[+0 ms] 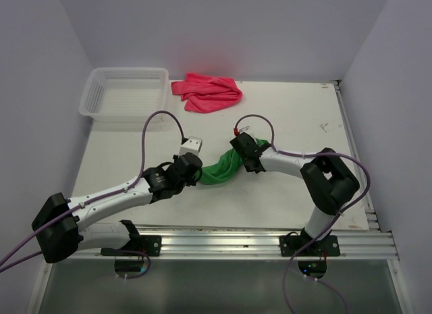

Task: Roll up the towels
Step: Flatten the towel

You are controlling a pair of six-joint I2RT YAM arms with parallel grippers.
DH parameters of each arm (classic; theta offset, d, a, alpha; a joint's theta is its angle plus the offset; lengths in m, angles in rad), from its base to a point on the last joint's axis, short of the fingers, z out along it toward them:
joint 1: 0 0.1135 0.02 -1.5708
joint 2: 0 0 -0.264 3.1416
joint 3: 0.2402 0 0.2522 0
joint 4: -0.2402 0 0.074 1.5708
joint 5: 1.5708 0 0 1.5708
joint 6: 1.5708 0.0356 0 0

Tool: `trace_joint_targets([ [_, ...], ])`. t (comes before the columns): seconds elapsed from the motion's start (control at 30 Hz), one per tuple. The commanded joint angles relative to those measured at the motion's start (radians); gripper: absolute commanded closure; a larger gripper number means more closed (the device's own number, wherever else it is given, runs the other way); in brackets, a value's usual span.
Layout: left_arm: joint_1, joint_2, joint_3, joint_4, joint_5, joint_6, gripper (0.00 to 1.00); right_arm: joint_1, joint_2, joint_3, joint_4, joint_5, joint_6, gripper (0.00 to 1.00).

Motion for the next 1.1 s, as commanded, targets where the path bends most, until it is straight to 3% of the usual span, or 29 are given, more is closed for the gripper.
trace_joint_targets([
  [0.0, 0.004, -0.003, -0.014, 0.043, -0.004, 0.011, 1.00, -0.001, 0.052, 0.019, -0.015, -0.049, 0.027, 0.69],
  [0.23, 0.004, -0.001, -0.017, 0.060, 0.007, 0.018, 1.00, -0.001, 0.072, 0.010, -0.015, -0.087, 0.027, 0.82],
  [0.4, 0.004, -0.003, -0.023, 0.054, 0.009, 0.015, 1.00, -0.011, 0.074, 0.002, -0.033, -0.107, 0.033, 0.82],
  [0.57, 0.004, -0.012, -0.034, 0.060, 0.015, 0.012, 1.00, -0.015, 0.020, -0.003, -0.055, -0.075, 0.043, 0.73],
  [0.87, 0.004, -0.006, -0.029, 0.063, 0.025, 0.009, 1.00, -0.015, 0.009, 0.031, -0.115, -0.043, 0.062, 0.77],
  [1.07, 0.004, -0.003, -0.041, 0.076, 0.032, 0.012, 1.00, -0.015, -0.080, -0.013, -0.084, -0.044, 0.059, 0.77],
])
